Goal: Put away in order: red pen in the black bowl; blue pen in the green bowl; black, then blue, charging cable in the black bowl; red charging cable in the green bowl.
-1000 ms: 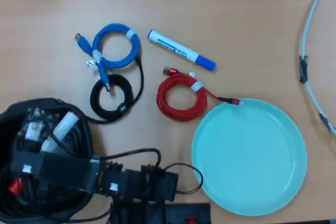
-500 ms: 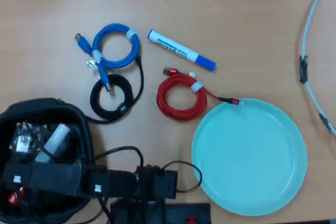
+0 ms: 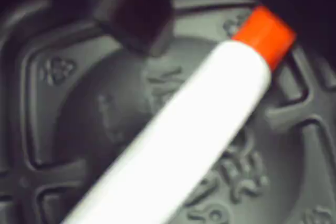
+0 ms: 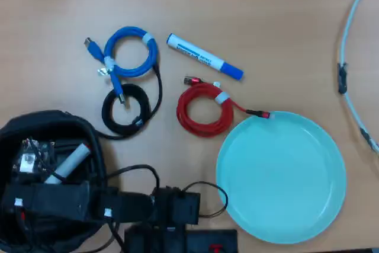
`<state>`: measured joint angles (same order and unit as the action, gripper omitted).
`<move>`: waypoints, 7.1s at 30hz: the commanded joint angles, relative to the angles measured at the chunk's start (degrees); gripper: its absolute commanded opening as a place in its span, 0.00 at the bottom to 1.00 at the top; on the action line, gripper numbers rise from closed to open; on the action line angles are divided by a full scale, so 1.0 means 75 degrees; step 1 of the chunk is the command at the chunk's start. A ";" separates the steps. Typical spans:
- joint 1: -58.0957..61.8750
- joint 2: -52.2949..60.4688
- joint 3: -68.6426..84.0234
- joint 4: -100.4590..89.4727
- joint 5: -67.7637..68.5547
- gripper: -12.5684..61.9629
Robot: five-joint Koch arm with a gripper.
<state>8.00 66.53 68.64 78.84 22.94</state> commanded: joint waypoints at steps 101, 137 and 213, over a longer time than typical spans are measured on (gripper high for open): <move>1.2258 -0.3598 -0.5191 0.0176 -0.2391 0.88; 1.1906 -0.2379 -0.5391 0.1770 -0.1945 0.07; 1.9383 -0.0762 -0.0996 0.2168 -0.1031 0.35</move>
<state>153.54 60.12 64.60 94.48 14.94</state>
